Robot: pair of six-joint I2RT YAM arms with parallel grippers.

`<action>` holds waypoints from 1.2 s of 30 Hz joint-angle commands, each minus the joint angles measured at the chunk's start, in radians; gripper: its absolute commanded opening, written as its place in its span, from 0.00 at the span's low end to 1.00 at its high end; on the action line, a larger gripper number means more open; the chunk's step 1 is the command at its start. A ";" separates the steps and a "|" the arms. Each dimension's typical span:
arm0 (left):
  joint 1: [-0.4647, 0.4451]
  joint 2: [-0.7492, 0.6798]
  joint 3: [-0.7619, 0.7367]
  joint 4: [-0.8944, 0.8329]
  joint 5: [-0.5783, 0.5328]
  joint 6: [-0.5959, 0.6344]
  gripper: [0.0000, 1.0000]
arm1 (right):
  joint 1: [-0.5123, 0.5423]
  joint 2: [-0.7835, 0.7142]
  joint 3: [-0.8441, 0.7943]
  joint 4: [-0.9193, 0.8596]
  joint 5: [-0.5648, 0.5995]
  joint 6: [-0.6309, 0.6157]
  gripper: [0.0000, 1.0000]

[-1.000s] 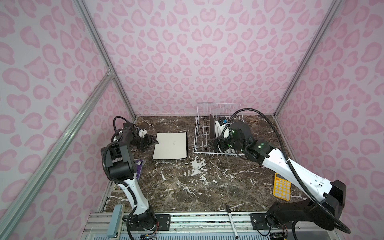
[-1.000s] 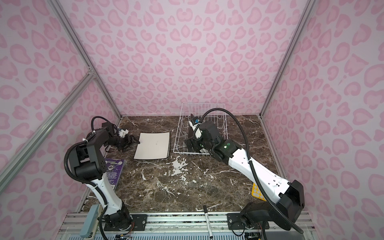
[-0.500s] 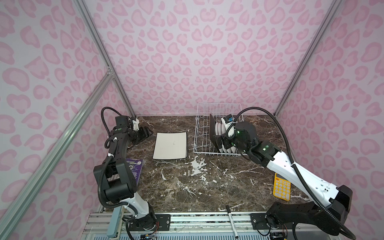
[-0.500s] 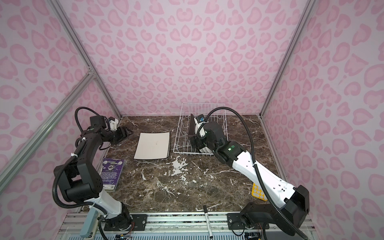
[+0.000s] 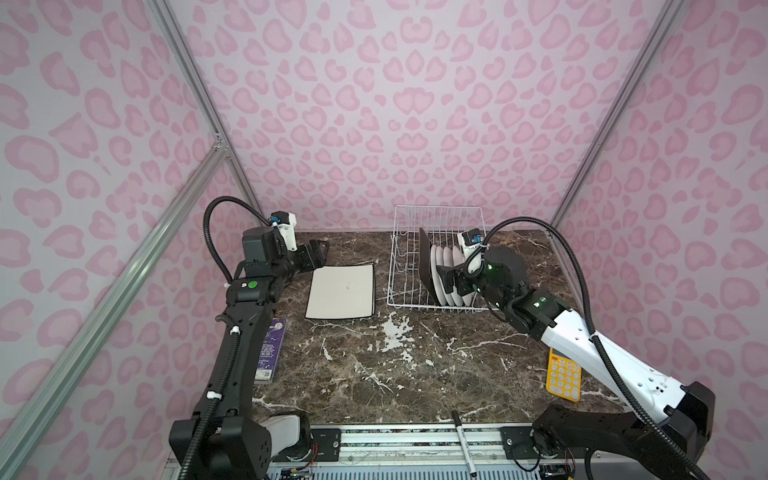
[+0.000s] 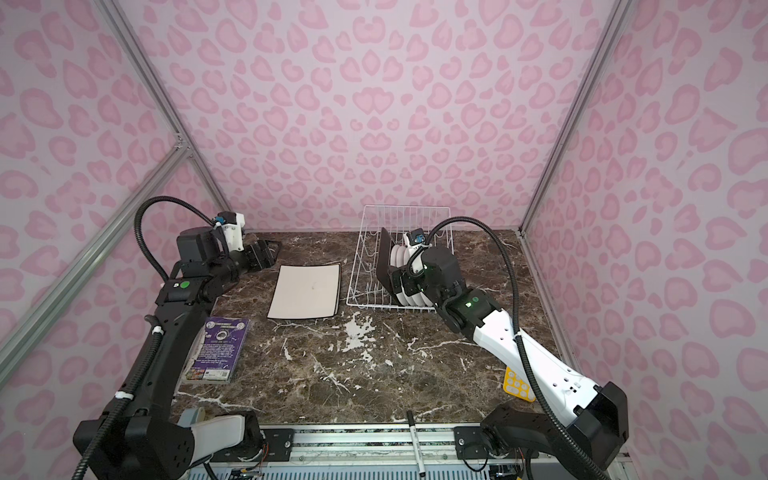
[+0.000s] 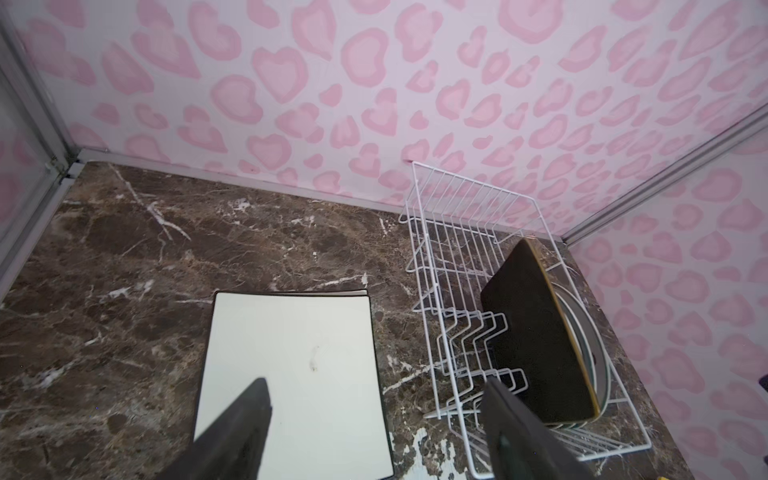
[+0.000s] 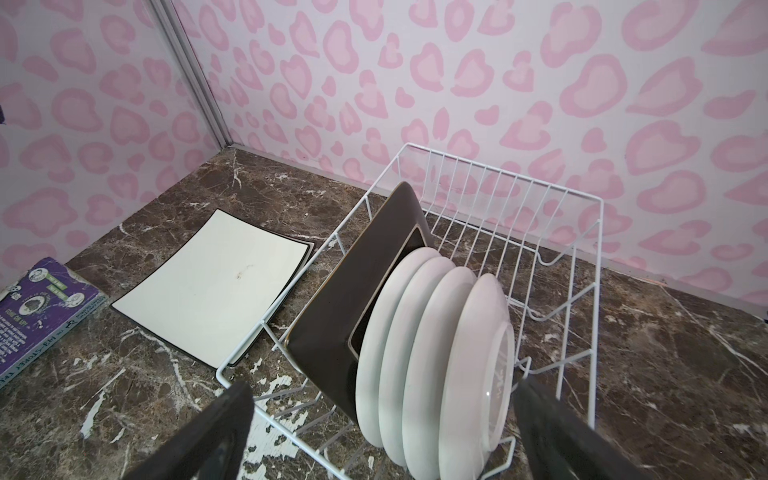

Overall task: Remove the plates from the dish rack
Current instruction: 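Move the left gripper toward the rack while the right gripper reaches the dark plate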

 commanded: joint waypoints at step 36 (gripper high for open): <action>-0.570 0.557 0.431 0.006 -0.129 -0.169 0.85 | -0.069 -0.062 -0.049 -0.006 0.001 0.162 0.99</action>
